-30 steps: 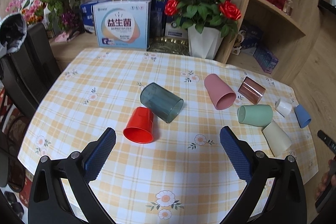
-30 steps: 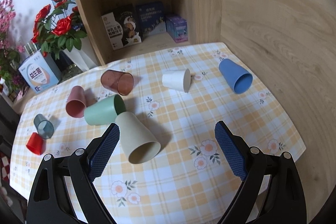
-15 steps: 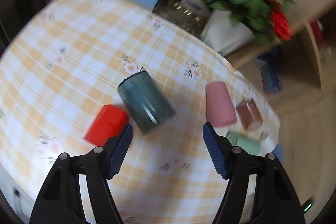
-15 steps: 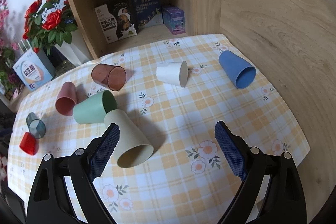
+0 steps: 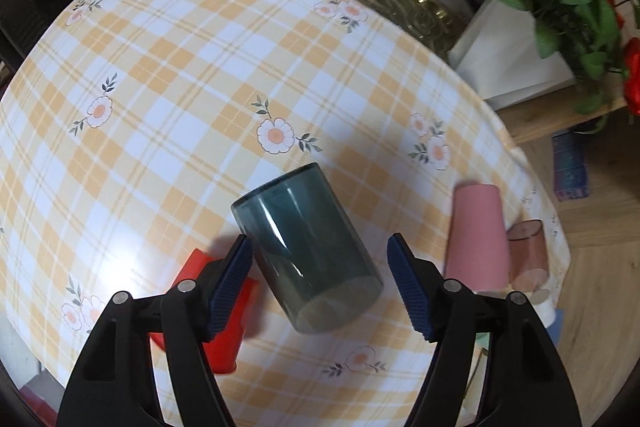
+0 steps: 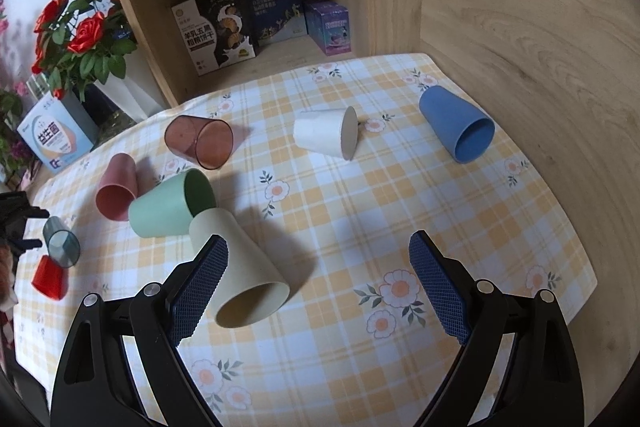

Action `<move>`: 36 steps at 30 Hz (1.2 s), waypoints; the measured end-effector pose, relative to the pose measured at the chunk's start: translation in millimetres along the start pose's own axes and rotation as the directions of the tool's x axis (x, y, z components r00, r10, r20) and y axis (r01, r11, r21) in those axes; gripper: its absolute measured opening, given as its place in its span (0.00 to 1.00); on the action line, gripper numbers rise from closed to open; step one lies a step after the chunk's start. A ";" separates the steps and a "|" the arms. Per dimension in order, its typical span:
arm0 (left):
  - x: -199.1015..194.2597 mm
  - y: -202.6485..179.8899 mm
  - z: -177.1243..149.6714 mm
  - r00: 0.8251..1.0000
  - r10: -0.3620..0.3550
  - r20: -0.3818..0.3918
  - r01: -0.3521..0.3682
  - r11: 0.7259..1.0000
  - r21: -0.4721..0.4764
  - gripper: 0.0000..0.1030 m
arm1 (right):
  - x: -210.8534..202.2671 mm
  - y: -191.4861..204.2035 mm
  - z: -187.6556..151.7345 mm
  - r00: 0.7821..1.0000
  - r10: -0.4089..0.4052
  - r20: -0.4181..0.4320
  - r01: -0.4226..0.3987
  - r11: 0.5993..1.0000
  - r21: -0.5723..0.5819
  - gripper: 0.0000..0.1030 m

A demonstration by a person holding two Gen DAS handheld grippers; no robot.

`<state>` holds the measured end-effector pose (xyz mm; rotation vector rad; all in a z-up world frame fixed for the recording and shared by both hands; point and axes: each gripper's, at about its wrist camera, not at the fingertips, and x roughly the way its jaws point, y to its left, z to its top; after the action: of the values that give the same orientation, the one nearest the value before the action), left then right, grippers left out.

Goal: Flip cup upside down
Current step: 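Move the left gripper toward the dark teal cup lying on its side, then close the left gripper around the teal cup's body, then lift the teal cup with the left gripper and stand it on its base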

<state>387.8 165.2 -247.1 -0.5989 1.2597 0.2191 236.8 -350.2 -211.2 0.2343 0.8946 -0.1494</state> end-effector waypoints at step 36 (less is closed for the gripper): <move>-4.3 -47.1 -154.1 0.992 -0.115 -0.052 0.125 0.958 0.258 0.62 | -7.3 -7.6 -12.6 1.000 0.013 -0.021 -0.012 0.999 0.043 0.87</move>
<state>281.4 44.4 -256.4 -0.4516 1.2576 -0.0594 221.1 -354.0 -214.1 0.2816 0.9118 -0.1544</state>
